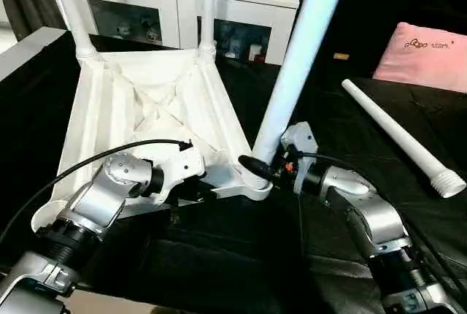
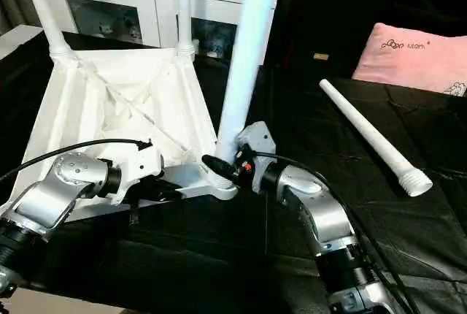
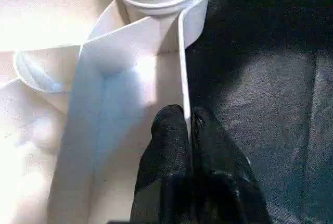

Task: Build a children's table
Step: Insert table leg to table base

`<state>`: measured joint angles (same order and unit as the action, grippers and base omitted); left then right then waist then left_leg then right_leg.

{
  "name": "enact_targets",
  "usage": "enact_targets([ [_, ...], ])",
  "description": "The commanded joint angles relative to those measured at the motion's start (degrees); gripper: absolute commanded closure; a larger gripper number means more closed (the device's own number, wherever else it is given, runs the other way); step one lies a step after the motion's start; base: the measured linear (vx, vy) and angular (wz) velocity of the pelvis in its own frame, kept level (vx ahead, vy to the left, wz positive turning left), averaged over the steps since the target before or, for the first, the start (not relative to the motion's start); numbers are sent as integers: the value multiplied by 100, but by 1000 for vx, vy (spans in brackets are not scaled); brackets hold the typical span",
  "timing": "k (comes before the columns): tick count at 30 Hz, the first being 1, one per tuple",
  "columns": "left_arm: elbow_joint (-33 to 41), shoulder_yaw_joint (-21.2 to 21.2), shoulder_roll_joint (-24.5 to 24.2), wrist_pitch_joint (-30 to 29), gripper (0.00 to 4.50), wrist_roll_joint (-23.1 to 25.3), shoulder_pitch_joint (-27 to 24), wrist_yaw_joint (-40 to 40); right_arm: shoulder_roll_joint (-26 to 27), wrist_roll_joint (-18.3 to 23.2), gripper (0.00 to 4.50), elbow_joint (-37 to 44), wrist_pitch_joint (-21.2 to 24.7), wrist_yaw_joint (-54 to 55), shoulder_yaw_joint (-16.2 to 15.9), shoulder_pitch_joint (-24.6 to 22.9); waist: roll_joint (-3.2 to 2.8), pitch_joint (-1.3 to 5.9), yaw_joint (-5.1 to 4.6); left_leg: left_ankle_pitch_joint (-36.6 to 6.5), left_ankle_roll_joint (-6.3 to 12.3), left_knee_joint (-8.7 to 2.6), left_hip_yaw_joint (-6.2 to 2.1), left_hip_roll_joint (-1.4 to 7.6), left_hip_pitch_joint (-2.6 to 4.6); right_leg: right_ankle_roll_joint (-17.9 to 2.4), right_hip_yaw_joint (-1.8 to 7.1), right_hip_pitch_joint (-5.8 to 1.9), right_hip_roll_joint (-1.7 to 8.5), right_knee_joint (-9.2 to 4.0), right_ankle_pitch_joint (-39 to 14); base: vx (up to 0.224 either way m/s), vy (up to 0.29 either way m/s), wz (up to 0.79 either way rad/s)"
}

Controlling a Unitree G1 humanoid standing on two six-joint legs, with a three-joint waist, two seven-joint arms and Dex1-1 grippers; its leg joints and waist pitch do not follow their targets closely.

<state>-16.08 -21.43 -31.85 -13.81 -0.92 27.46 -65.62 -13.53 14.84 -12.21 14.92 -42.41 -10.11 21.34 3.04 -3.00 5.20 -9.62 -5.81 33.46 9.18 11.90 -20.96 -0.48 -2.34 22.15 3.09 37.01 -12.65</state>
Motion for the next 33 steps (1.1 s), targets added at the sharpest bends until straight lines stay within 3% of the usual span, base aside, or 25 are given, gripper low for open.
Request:
enact_targets([
  [1,-61,-77,-76,96,450,59,47,-114,-5,-84,257,-177,38,27,52,22,-70,317,20,-1273,-104,-417,7,112,55,-910,255,-191,421,-525,-1114,0,0,0],
  [18,-263,-51,-67,206,450,180,145,-82,-191,-29,257,81,189,-225,-25,-143,-72,297,30,-1508,-125,-437,-3,119,64,-849,260,-184,434,-563,-1471,0,0,0],
  [33,-392,-61,-30,285,450,180,246,-142,-111,-50,257,-133,151,-233,-25,-70,-95,304,35,-1531,-149,-442,-10,125,68,-907,257,-178,434,-555,-1366,0,0,0],
])
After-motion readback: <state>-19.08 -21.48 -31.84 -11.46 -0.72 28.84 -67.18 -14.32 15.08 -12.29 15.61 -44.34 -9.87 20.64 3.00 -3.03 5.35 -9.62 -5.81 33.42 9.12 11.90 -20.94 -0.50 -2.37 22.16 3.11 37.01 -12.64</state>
